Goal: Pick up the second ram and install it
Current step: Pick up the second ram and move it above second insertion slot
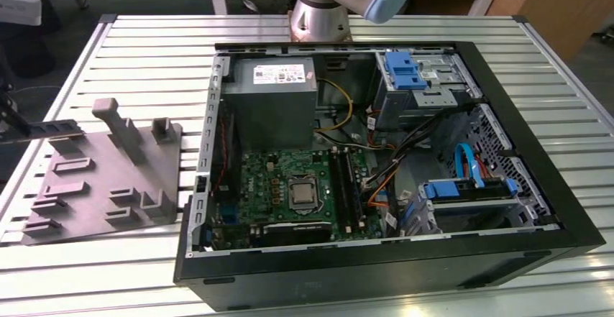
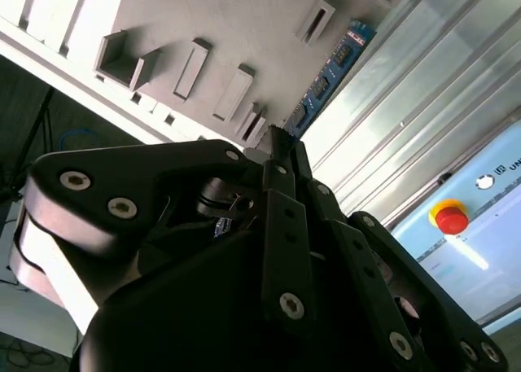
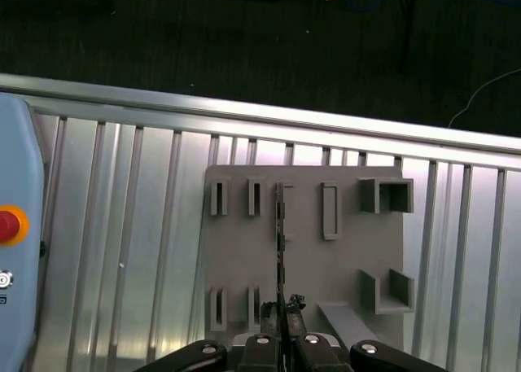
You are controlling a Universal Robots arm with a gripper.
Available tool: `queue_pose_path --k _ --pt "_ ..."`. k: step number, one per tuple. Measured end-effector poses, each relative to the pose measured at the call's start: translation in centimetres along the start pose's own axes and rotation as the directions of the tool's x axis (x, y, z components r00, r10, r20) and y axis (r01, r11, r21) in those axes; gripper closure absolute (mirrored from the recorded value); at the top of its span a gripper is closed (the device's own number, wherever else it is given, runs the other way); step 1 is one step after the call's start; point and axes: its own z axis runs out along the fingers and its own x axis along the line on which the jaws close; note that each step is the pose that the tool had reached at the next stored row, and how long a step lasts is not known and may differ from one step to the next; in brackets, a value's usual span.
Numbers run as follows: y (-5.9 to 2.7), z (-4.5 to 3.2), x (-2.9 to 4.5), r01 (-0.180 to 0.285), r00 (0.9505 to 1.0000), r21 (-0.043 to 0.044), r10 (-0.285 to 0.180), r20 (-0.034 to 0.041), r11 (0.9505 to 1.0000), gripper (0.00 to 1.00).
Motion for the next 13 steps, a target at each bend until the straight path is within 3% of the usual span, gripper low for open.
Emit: queue_pose_path --k 5,13 --pt "0.03 -1.48 -0.08 0.0 1.0 0.0002 0.0 0.0014 1.0 0.86" --pt "-0.16 -1.57 -0.06 0.0 1.0 -0.0001 0.0 0.0015 1.0 0.86"
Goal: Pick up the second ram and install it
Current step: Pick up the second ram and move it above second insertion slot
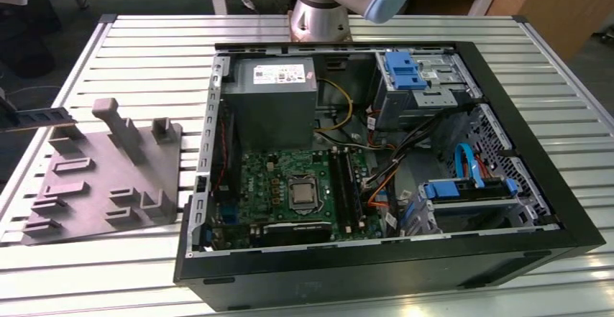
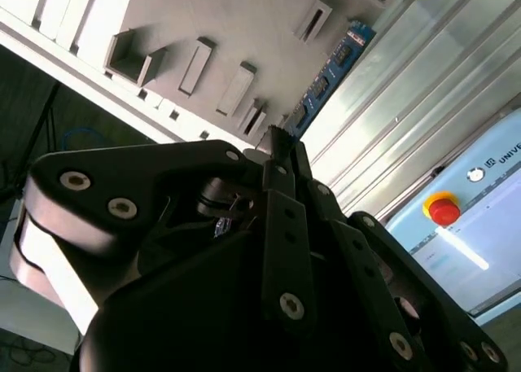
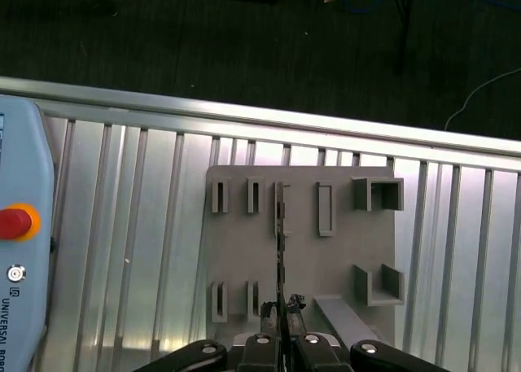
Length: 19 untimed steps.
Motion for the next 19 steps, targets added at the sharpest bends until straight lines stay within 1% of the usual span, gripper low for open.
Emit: queue_pose_path --k 3,19 --pt "-1.11 -0.01 0.1 0.0 1.0 0.0004 0.0 0.0002 1.0 0.86" --pt "-8.28 -0.18 0.79 0.0 1.0 0.0003 0.0 0.0002 1.0 0.86"
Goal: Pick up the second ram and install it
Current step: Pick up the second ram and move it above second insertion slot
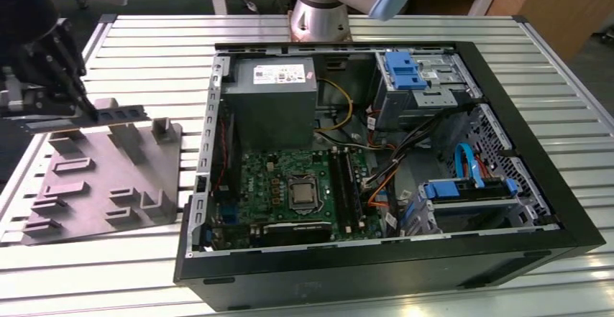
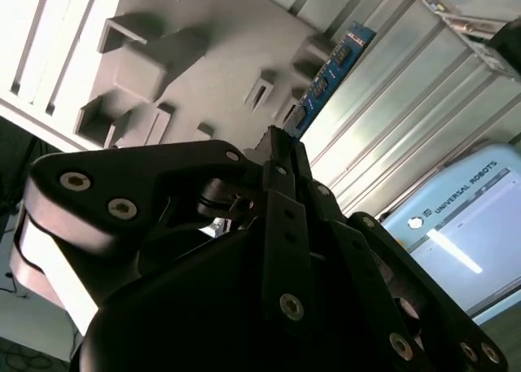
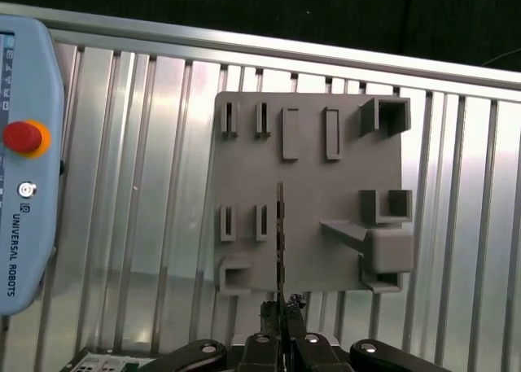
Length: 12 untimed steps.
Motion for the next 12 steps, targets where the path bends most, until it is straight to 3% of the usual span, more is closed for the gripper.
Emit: queue_pose_path --k 12 --pt "-5.43 -0.12 0.52 0.0 1.0 0.0 0.0 0.0001 1.0 0.86"
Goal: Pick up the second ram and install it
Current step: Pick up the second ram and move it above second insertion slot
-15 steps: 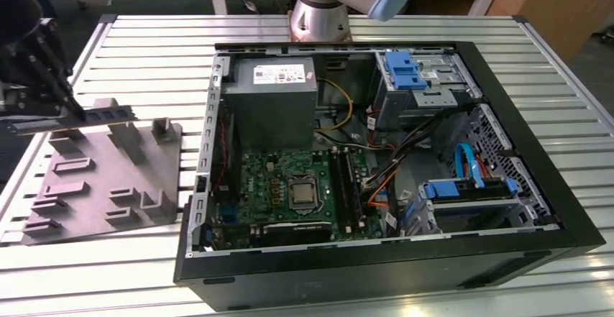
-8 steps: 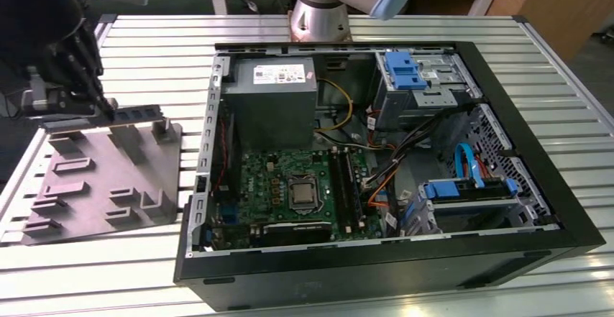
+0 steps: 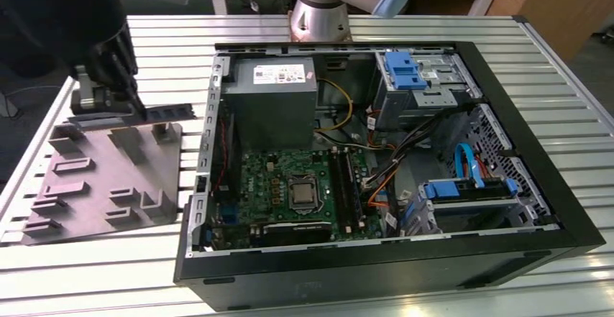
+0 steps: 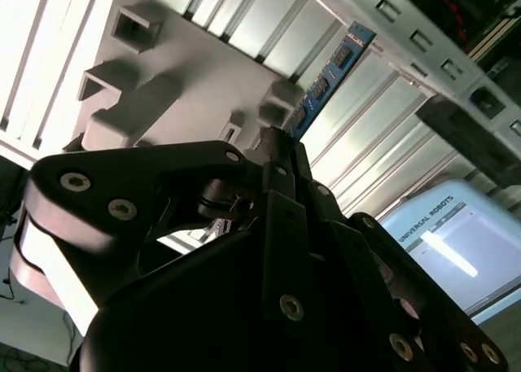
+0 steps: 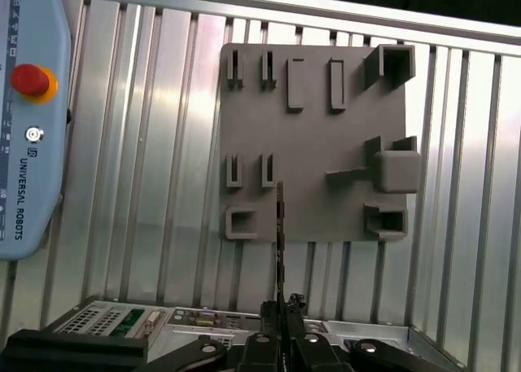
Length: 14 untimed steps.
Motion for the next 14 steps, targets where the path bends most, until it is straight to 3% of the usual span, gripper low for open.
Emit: queue_pose_path --k 14 --pt "-6.16 -0.11 0.6 0.0 1.0 0.0 0.0 -0.0001 1.0 0.86"
